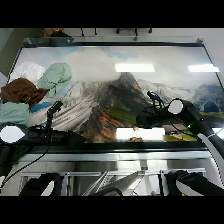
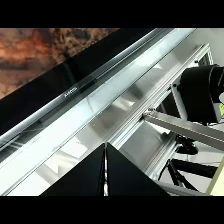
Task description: Fold the shirts.
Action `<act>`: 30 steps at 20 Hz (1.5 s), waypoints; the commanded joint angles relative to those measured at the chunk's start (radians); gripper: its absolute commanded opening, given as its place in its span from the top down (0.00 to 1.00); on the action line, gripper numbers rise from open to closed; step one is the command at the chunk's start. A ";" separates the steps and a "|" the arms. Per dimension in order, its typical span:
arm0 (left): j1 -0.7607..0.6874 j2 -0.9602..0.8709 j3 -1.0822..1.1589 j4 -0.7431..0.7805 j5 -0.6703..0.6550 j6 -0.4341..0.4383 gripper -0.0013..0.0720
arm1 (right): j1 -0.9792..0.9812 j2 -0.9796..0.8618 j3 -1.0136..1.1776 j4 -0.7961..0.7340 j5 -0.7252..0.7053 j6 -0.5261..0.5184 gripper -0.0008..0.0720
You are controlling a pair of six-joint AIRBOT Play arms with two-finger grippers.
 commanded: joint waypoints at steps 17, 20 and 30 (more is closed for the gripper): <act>0.000 0.000 -0.003 -0.010 0.049 0.000 0.96 | 0.001 0.000 -0.003 0.000 0.000 0.001 0.96; 0.027 -0.003 0.008 0.063 0.278 0.000 0.96 | 0.001 0.000 -0.003 0.000 -0.015 0.000 0.96; 0.403 -0.726 0.529 0.342 0.763 0.187 0.03 | 0.000 -0.015 -0.003 -0.002 -0.159 0.001 0.51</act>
